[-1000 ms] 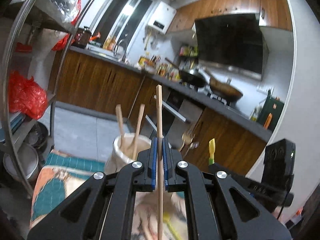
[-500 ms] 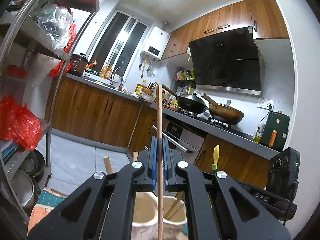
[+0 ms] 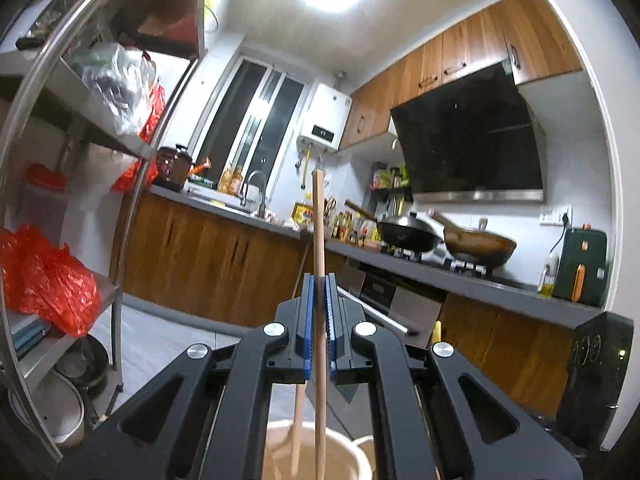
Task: Organize utensils
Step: 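Lower chopstick into tall pot with left tool while right tool lowers yellow utensil into small pot, then open both tools to release the chopstick and the yellow utensil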
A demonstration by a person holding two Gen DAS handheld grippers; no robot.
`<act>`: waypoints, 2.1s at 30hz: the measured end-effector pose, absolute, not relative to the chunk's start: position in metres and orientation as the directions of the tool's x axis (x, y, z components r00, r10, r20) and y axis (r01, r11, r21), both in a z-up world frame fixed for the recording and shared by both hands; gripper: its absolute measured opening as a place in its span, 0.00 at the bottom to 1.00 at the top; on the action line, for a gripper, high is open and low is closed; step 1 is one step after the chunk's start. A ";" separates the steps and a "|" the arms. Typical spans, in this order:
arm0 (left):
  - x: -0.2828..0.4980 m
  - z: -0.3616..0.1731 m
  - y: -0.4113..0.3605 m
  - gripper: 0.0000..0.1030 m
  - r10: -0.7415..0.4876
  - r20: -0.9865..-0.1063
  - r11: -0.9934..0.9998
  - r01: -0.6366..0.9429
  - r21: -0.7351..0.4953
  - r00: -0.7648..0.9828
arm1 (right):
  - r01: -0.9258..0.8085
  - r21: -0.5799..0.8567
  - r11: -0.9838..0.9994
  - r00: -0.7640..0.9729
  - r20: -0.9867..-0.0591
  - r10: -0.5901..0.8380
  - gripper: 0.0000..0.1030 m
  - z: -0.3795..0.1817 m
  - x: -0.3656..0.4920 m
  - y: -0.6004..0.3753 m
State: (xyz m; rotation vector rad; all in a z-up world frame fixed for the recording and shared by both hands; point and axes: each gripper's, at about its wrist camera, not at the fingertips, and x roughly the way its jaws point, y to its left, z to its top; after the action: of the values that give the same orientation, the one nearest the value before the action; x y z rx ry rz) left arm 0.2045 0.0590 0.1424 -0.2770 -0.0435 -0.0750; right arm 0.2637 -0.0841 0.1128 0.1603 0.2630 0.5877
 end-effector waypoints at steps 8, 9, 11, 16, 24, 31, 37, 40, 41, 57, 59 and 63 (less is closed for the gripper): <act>0.192 0.109 0.044 0.05 -0.065 -0.036 0.982 0.058 -0.182 0.997 | -0.514 0.153 0.844 0.802 -0.262 0.536 0.10 0.092 0.257 -0.077; 0.188 0.105 0.044 0.05 -0.057 -0.054 0.983 0.046 -0.178 0.997 | -0.514 0.156 0.843 0.800 -0.267 0.537 0.10 0.091 0.256 -0.076; 0.181 0.102 0.043 0.05 -0.057 -0.075 0.985 0.044 -0.164 0.996 | -0.513 0.157 0.844 0.796 -0.280 0.536 0.10 0.088 0.250 -0.078; 0.170 0.098 0.042 0.05 -0.050 -0.108 0.990 0.035 -0.134 0.993 | -0.498 0.135 0.856 0.798 -0.314 0.514 0.10 0.081 0.239 -0.079; 0.175 0.095 0.039 0.05 -0.046 -0.153 0.994 0.029 -0.107 0.987 | -0.484 0.119 0.867 0.791 -0.365 0.491 0.10 0.074 0.238 -0.081; 0.174 0.095 0.037 0.05 -0.034 -0.155 0.997 0.022 -0.078 0.987 | -0.487 0.106 0.867 0.777 -0.399 0.486 0.10 0.069 0.241 -0.076; 0.166 0.101 0.039 0.16 -0.030 -0.136 0.996 0.019 -0.082 0.990 | -0.488 0.093 0.868 0.775 -0.410 0.480 0.11 0.067 0.241 -0.074; 0.162 0.104 0.041 0.25 -0.026 -0.126 0.996 0.015 -0.086 0.992 | -0.488 0.094 0.868 0.775 -0.410 0.481 0.18 0.068 0.241 -0.074; 0.160 0.105 0.041 0.30 -0.023 -0.121 0.996 0.013 -0.086 0.992 | -0.485 0.090 0.870 0.779 -0.407 0.477 0.19 0.068 0.240 -0.074; 0.124 0.108 0.041 0.48 -0.018 -0.084 0.995 0.010 -0.095 0.996 | -0.499 0.039 0.866 0.802 -0.358 0.478 0.30 0.078 0.204 -0.095; 0.118 0.104 0.043 0.48 -0.024 -0.096 0.993 0.013 -0.113 0.995 | -0.495 0.034 0.868 0.805 -0.357 0.474 0.30 0.078 0.198 -0.100; 0.107 0.094 0.043 0.48 -0.032 -0.127 0.992 0.016 -0.123 0.991 | -0.496 0.036 0.867 0.801 -0.368 0.473 0.30 0.078 0.187 -0.109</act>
State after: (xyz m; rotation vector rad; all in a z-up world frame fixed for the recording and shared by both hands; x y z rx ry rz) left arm 0.1069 0.0430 0.0944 -0.1220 0.1291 -0.0243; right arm 0.1875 -0.1088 0.0781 -0.0626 0.3775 0.5201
